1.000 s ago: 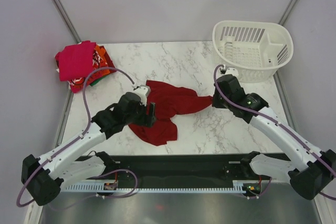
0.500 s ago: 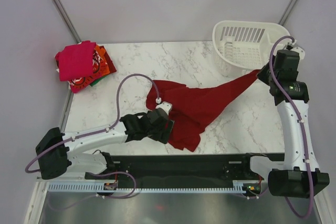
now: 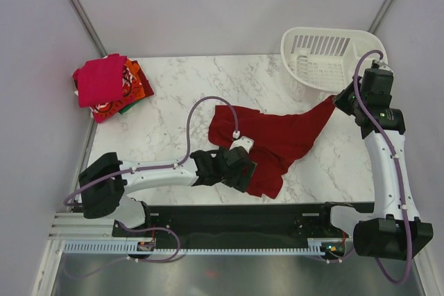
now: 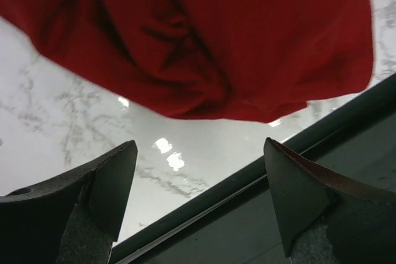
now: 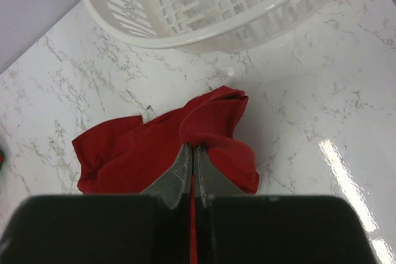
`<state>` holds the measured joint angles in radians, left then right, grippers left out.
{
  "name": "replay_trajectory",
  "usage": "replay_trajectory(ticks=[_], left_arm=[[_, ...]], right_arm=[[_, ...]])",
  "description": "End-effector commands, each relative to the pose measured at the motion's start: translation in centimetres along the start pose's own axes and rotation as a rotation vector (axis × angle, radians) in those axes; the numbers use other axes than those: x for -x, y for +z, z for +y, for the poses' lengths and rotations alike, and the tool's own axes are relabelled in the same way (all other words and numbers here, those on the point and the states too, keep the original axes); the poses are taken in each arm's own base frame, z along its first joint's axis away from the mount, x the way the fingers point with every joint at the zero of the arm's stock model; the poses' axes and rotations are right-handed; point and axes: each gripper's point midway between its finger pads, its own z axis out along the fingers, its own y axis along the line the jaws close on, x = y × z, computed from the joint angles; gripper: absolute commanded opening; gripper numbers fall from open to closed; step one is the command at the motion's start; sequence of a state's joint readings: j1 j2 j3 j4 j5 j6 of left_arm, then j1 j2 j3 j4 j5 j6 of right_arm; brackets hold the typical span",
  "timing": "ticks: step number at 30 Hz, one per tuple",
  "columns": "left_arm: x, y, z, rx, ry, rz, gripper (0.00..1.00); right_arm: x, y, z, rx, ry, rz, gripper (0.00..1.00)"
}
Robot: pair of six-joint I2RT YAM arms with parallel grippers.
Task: Fold and stack the t-shirts
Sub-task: Flatten the tshirt out
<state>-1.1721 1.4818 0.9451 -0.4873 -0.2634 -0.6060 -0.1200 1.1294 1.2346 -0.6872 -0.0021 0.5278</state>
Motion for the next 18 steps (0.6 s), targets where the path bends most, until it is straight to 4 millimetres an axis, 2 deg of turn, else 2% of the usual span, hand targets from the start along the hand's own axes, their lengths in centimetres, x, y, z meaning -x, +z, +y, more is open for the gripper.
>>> replay_trajectory(ticks=[1, 6, 8, 11, 12, 14, 15, 16, 18], left_arm=[[3.2, -0.1, -4.5, -0.11, -0.033, -0.109, 0.91], [2.6, 2.0, -6.7, -0.149, -0.011, -0.056, 0.89], [3.2, 2.5, -7.7, -0.184, -0.014, -0.069, 0.89], [3.4, 3.8, -8.0, -0.165, -0.004, -0.067, 0.83], [3.0, 4.8, -7.7, -0.137, 0.006, -0.057, 0.69], [3.6, 5.4, -7.8, -0.125, 0.013, -0.064, 0.47], [3.5, 5.8, -7.8, -0.12, 0.037, -0.059, 0.15], [3.6, 5.9, -7.9, -0.119, 0.049, -0.061, 0.02], [4.4, 5.4, -7.6, -0.109, 0.067, -0.09, 0.02]], right_arm=[[0.8, -0.1, 1.2, 0.06, 0.002, -0.03, 0.0], [0.8, 0.0, 1.4, 0.071, 0.004, -0.03, 0.0], [0.6, 0.1, 1.4, 0.077, 0.002, -0.023, 0.0], [0.5, 0.2, 1.4, 0.078, 0.0, -0.019, 0.0], [0.5, 0.2, 1.4, 0.079, -0.001, -0.02, 0.0], [0.4, 0.2, 1.4, 0.078, 0.0, -0.021, 0.0], [0.6, 0.1, 1.4, 0.078, -0.001, -0.026, 0.0], [0.5, 0.1, 1.3, 0.077, -0.003, -0.025, 0.0], [0.4, 0.0, 1.4, 0.081, -0.007, -0.024, 0.0]])
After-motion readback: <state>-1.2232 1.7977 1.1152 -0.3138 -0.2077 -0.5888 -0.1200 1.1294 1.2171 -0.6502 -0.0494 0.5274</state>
